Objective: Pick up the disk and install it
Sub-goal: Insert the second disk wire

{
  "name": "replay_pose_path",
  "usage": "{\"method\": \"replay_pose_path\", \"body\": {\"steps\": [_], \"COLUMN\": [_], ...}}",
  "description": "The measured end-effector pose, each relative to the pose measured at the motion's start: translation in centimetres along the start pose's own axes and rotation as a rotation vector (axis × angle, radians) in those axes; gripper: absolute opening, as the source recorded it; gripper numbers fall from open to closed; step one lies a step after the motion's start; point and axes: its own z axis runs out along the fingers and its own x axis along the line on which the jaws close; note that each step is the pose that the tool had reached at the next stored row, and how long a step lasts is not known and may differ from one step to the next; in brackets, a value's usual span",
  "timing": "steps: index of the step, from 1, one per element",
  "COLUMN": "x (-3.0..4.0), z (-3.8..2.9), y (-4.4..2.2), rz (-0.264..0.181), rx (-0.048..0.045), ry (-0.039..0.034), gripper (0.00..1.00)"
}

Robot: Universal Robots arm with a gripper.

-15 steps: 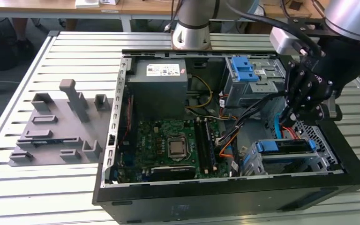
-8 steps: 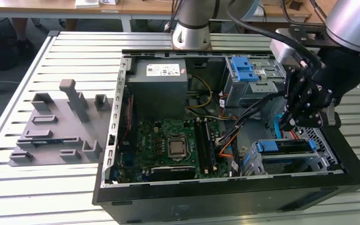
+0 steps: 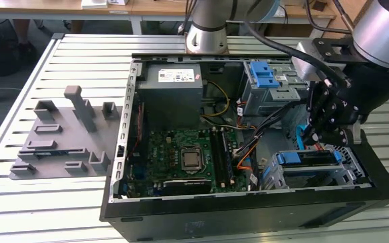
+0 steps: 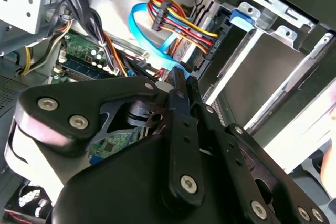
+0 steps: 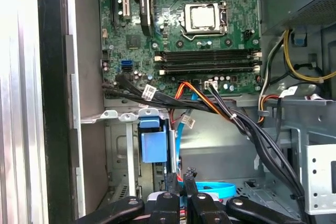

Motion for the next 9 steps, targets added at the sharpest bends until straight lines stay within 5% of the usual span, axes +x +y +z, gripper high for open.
{"method": "replay_pose_path", "body": {"steps": [9], "x": [0.1], "z": [0.15], "y": [0.38], "rz": [-0.004], "rx": [0.0286], "ry": [-0.0019], "gripper": [0.16]}}
